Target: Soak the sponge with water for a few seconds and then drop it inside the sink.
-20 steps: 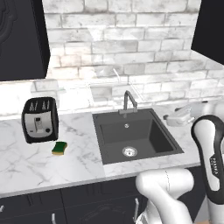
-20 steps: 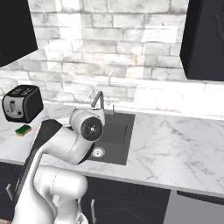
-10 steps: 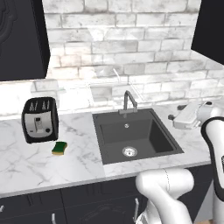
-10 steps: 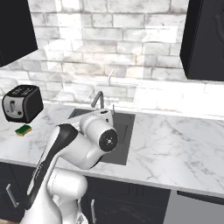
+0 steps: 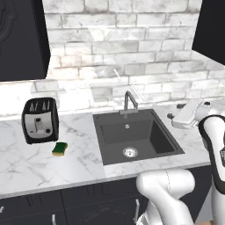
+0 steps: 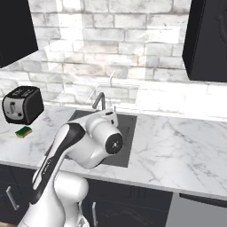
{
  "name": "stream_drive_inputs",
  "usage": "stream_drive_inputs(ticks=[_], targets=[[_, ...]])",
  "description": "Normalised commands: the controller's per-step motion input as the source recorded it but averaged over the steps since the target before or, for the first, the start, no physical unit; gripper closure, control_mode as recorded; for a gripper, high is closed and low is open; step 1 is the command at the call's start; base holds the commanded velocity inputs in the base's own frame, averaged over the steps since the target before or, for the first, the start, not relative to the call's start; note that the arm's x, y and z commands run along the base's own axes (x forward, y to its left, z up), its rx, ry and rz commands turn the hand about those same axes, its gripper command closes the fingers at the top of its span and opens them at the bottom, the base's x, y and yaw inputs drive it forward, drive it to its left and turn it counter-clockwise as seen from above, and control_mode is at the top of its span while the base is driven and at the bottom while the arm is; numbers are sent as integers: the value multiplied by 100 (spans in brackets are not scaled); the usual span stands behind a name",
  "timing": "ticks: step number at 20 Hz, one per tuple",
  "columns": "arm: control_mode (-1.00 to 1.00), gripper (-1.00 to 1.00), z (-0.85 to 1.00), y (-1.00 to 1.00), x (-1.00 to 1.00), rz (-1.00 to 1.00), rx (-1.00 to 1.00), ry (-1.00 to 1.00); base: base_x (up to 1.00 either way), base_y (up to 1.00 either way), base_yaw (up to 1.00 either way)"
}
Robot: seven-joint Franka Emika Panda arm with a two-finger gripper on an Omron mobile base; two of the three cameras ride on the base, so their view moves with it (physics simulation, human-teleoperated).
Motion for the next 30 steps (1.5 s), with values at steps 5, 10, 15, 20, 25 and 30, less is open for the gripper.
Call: stream_drive_inputs(ticks=[5, 10, 15, 20, 25, 30], targets=[[-100, -100, -24, 0, 46, 0, 0, 0, 0, 0, 0], [-100, -100, -19, -1, 47, 0, 0, 3, 0, 0, 0], [-100, -100, -20, -8, 38, 0, 0, 3, 0, 0, 0], [-100, -100, -5, -18, 32, 0, 0, 7, 0, 0, 0], [-100, -100, -6, -24, 22, 0, 0, 2, 0, 0, 0], [-100, -100, -14, -13, 17, 0, 0, 4, 0, 0, 0]])
